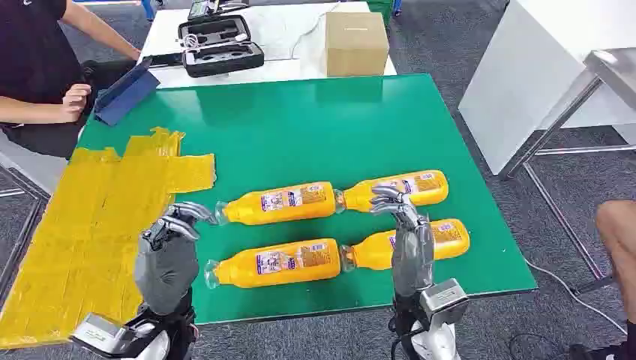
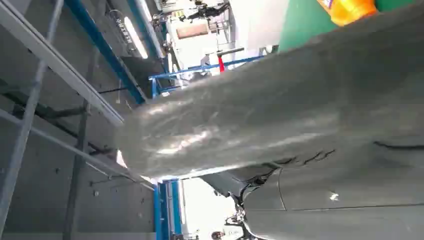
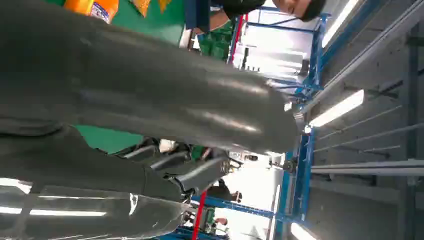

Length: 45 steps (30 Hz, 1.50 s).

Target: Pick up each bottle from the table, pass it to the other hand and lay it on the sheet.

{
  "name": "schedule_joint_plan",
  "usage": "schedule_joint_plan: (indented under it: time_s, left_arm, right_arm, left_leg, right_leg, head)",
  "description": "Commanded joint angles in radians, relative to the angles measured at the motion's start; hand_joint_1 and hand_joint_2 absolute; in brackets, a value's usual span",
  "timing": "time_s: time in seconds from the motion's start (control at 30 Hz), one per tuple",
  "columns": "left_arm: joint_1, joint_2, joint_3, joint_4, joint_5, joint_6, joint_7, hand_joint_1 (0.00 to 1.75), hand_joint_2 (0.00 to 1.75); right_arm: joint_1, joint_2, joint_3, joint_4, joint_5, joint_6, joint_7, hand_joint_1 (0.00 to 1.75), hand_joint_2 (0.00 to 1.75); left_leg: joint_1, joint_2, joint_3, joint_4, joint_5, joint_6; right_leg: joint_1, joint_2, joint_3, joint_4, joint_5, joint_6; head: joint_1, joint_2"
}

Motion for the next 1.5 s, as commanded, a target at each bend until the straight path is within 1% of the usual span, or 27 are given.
schedule_joint_plan:
  time_s: [0.03, 0.07, 0.2, 0.3, 0.33, 0.37, 0.43, 0.47, 0.57, 0.67, 0.73, 0.83, 0.9, 0.93, 0.97, 1.0, 1.03, 1.1, 1.13, 1.17, 1.2, 1.23, 1.33, 1.37, 1.43, 1.47, 1.5]
  left_arm:
    - [-0.017, 0.014, -0.013, 0.059, 0.006, 0.005, -0.001, 0.0, 0.0]
    - [-0.017, 0.014, -0.013, 0.059, 0.006, 0.005, -0.001, 0.0, 0.0]
    - [-0.018, 0.016, -0.014, 0.055, 0.005, 0.007, -0.003, 0.0, 0.0]
    - [-0.017, 0.017, -0.012, 0.053, 0.008, 0.005, -0.005, 0.0, 0.0]
    - [-0.011, 0.013, -0.003, 0.053, 0.011, 0.009, -0.003, 0.0, 0.0]
    - [-0.007, 0.009, 0.004, 0.055, 0.018, 0.009, 0.0, 0.0, 0.0]
    - [0.009, 0.003, 0.019, 0.052, 0.027, 0.009, 0.001, 0.0, 0.0]
    - [0.017, 0.0, 0.025, 0.049, 0.028, 0.01, 0.001, 0.0, 0.0]
    - [0.028, -0.002, 0.029, 0.042, 0.039, -0.003, -0.004, 0.0, 0.0]
    - [0.028, -0.003, 0.029, 0.042, 0.039, -0.003, -0.004, 0.0, 0.0]
    - [0.028, -0.003, 0.029, 0.042, 0.039, -0.003, -0.004, 0.0, 0.0]
    - [0.028, -0.003, 0.029, 0.042, 0.039, -0.003, -0.004, 0.0, 0.0]
    - [0.028, -0.003, 0.029, 0.042, 0.039, -0.003, -0.004, 0.0, 0.0]
    - [0.026, -0.005, 0.03, 0.042, 0.04, -0.003, -0.004, 0.0, 0.0]
    - [0.027, -0.007, 0.032, 0.041, 0.043, -0.003, -0.004, 0.0, 0.0]
    - [0.029, -0.01, 0.036, 0.039, 0.046, -0.003, -0.003, 0.0, 0.0]
    - [0.031, -0.013, 0.04, 0.036, 0.051, -0.002, -0.002, 0.0, 0.0]
    - [0.029, -0.015, 0.041, 0.034, 0.056, -0.003, 0.0, 0.0, 0.0]
    - [0.027, -0.015, 0.041, 0.034, 0.064, -0.008, 0.004, 0.0, 0.0]
    - [0.026, -0.014, 0.042, 0.035, 0.066, -0.01, 0.005, 0.0, 0.0]
    - [0.019, -0.013, 0.041, 0.039, 0.07, -0.016, 0.01, 0.0, 0.0]
    - [0.01, -0.011, 0.041, 0.044, 0.074, -0.023, 0.016, 0.0, 0.0]
    - [-0.011, -0.008, 0.041, 0.051, 0.078, -0.039, 0.03, 0.0, 0.0]
    - [-0.014, -0.008, 0.041, 0.052, 0.078, -0.043, 0.032, 0.0, 0.0]
    - [-0.015, -0.009, 0.041, 0.052, 0.078, -0.043, 0.033, 0.0, 0.0]
    - [-0.015, -0.009, 0.041, 0.052, 0.078, -0.043, 0.033, 0.0, 0.0]
    - [-0.015, -0.009, 0.041, 0.052, 0.078, -0.043, 0.033, 0.0, 0.0]
  right_arm:
    - [-0.014, -0.009, -0.004, 0.04, -0.017, 0.004, -0.002, 0.0, 0.0]
    - [-0.014, -0.009, -0.004, 0.04, -0.017, 0.004, -0.002, 0.0, 0.0]
    - [-0.022, -0.007, -0.001, 0.038, -0.019, 0.017, 0.001, 0.0, 0.0]
    - [-0.023, -0.004, -0.001, 0.039, -0.001, 0.001, 0.005, 0.0, 0.0]
    - [-0.023, -0.002, 0.003, 0.05, 0.062, -0.044, 0.044, 0.0, 0.0]
    - [-0.023, -0.003, 0.005, 0.06, 0.068, -0.044, 0.08, 0.0, 0.0]
    - [-0.025, -0.002, 0.011, 0.078, 0.108, -0.06, 0.139, 0.0, 0.0]
    - [-0.023, 0.005, 0.006, 0.085, 0.115, -0.068, 0.16, 0.0, 1.75]
    - [-0.039, -0.011, 0.023, 0.102, 0.132, -0.053, 0.182, 0.0, 1.75]
    - [-0.044, -0.013, 0.02, 0.106, 0.132, -0.054, 0.181, 0.0, 1.75]
    - [-0.044, -0.013, 0.02, 0.106, 0.132, -0.054, 0.181, 0.0, 1.75]
    - [-0.044, -0.013, 0.02, 0.106, 0.132, -0.054, 0.181, 0.0, 1.75]
    - [-0.044, -0.013, 0.02, 0.106, 0.132, -0.054, 0.181, 0.0, 1.75]
    - [-0.048, -0.023, 0.028, 0.111, 0.157, -0.049, 0.208, 0.0, 1.75]
    - [-0.057, -0.031, 0.037, 0.116, 0.191, -0.05, 0.236, 0.0, 1.75]
    - [-0.069, -0.04, 0.046, 0.13, 0.268, -0.078, 0.28, 0.0, 1.75]
    - [-0.082, -0.046, 0.056, 0.142, 0.314, -0.084, 0.315, 0.0, 1.75]
    - [-0.103, -0.055, 0.063, 0.157, 0.309, -0.05, 0.337, 0.0, 1.75]
    - [-0.128, -0.077, 0.085, 0.17, 0.366, -0.033, 0.372, 0.0, 1.75]
    - [-0.139, -0.081, 0.09, 0.175, 0.369, -0.02, 0.379, 0.0, 1.75]
    - [-0.166, -0.099, 0.107, 0.189, 0.407, 0.0, 0.408, 0.0, 1.75]
    - [-0.19, -0.112, 0.117, 0.201, 0.432, 0.015, 0.431, 0.0, 1.75]
    - [-0.271, -0.138, 0.142, 0.261, 0.458, 0.085, 0.486, 0.0, 1.75]
    - [-0.285, -0.141, 0.149, 0.272, 0.463, 0.097, 0.491, 0.0, 1.75]
    - [-0.29, -0.139, 0.149, 0.274, 0.464, 0.099, 0.492, 0.0, 1.75]
    - [-0.29, -0.139, 0.149, 0.274, 0.464, 0.099, 0.492, 0.0, 1.75]
    - [-0.29, -0.139, 0.149, 0.274, 0.464, 0.099, 0.492, 0.0, 1.75]
  left_leg:
    - [0.0, 0.0, 0.002, -0.001, 0.0, -0.001]
    - [0.001, 0.0, 0.004, -0.001, -0.001, -0.001]
    - [0.0, 0.0, 0.003, -0.001, -0.001, -0.001]
    - [0.0, 0.0, 0.003, -0.001, -0.001, -0.001]
    - [0.0, 0.0, 0.002, -0.001, -0.001, -0.001]
    - [0.0, 0.001, 0.005, -0.001, -0.002, -0.001]
    - [0.0, 0.001, 0.003, -0.001, -0.001, -0.001]
    - [0.0, 0.002, 0.004, -0.001, -0.001, -0.001]
    - [0.001, 0.002, 0.005, -0.001, -0.002, -0.001]
    - [0.001, 0.002, 0.004, -0.001, -0.002, -0.001]
    - [0.0, 0.001, 0.001, -0.001, 0.0, 0.0]
    - [0.001, 0.002, 0.005, 0.0, -0.002, -0.001]
    - [0.0, 0.001, 0.002, -0.001, -0.001, -0.001]
    - [0.0, 0.002, 0.005, -0.001, -0.002, -0.001]
    - [0.0, 0.001, 0.004, -0.001, -0.002, -0.001]
    - [0.0, 0.001, 0.003, -0.001, -0.001, -0.001]
    - [0.001, 0.002, 0.005, 0.0, -0.002, -0.001]
    - [0.0, 0.003, 0.003, -0.001, -0.001, -0.001]
    - [0.001, 0.004, 0.005, -0.001, -0.002, -0.001]
    - [0.0, 0.002, 0.003, -0.001, -0.001, -0.001]
    - [0.001, 0.003, 0.005, 0.0, -0.002, -0.001]
    - [0.0, 0.003, 0.003, -0.001, -0.001, -0.001]
    - [0.0, 0.003, 0.003, -0.001, -0.001, -0.001]
    - [0.0, 0.003, 0.004, 0.0, -0.001, -0.001]
    - [0.0, 0.002, 0.002, -0.001, 0.0, 0.0]
    - [0.001, 0.002, 0.004, -0.001, -0.001, -0.001]
    - [0.001, 0.001, 0.003, 0.0, 0.0, 0.0]
  right_leg:
    - [0.0, -0.001, 0.002, -0.001, 0.0, -0.001]
    - [0.001, -0.001, 0.005, -0.001, -0.001, -0.002]
    - [0.0, -0.001, 0.003, -0.001, -0.001, -0.001]
    - [0.0, -0.001, 0.003, -0.001, -0.001, -0.001]
    - [0.0, -0.001, 0.002, -0.001, 0.0, -0.001]
    - [0.001, 0.0, 0.005, -0.001, -0.001, -0.002]
    - [0.0, 0.0, 0.003, -0.001, 0.0, -0.001]
    - [0.001, 0.001, 0.004, -0.001, -0.001, -0.001]
    - [0.001, 0.001, 0.005, -0.002, -0.001, -0.002]
    - [0.001, 0.001, 0.005, -0.001, -0.001, -0.002]
    - [0.0, 0.0, 0.002, -0.001, 0.0, -0.001]
    - [0.001, 0.0, 0.005, -0.001, -0.002, -0.002]
    - [0.0, 0.0, 0.003, -0.001, -0.001, -0.001]
    - [0.001, 0.0, 0.005, -0.001, -0.001, -0.002]
    - [0.001, 0.0, 0.004, -0.001, -0.001, -0.001]
    - [0.001, 0.001, 0.003, -0.001, 0.0, -0.001]
    - [0.001, 0.001, 0.005, -0.001, -0.001, -0.002]
    - [0.001, 0.002, 0.003, -0.001, 0.0, -0.001]
    - [0.001, 0.002, 0.005, -0.001, -0.001, -0.002]
    - [0.001, 0.001, 0.003, -0.001, 0.0, -0.001]
    - [0.001, 0.001, 0.005, -0.001, -0.001, -0.002]
    - [0.001, 0.002, 0.003, -0.001, 0.0, -0.001]
    - [0.001, 0.002, 0.003, -0.001, 0.001, -0.001]
    - [0.001, 0.002, 0.004, -0.001, 0.0, -0.001]
    - [0.0, 0.001, 0.002, -0.001, 0.001, -0.001]
    - [0.001, 0.0, 0.005, -0.001, 0.0, -0.001]
    - [0.001, 0.0, 0.004, -0.001, 0.0, -0.001]
  head:
    - [0.0, 0.0]
    - [0.0, 0.0]
    - [0.0, 0.0]
    - [0.0, 0.0]
    - [0.0, 0.0]
    - [0.0, 0.0]
    - [0.0, 0.0]
    - [0.0, 0.0]
    - [0.0, 0.0]
    - [0.0, 0.0]
    - [0.0, 0.0]
    - [0.0, 0.0]
    - [0.0, 0.0]
    - [0.0, 0.0]
    - [0.0, 0.0]
    - [0.0, 0.0]
    - [0.0, 0.0]
    - [0.0, 0.0]
    - [0.0, 0.0]
    - [0.0, 0.0]
    - [0.0, 0.0]
    - [0.0, 0.0]
    - [0.0, 0.0]
    - [0.0, 0.0]
    - [0.0, 0.0]
    - [0.0, 0.0]
    - [0.0, 0.0]
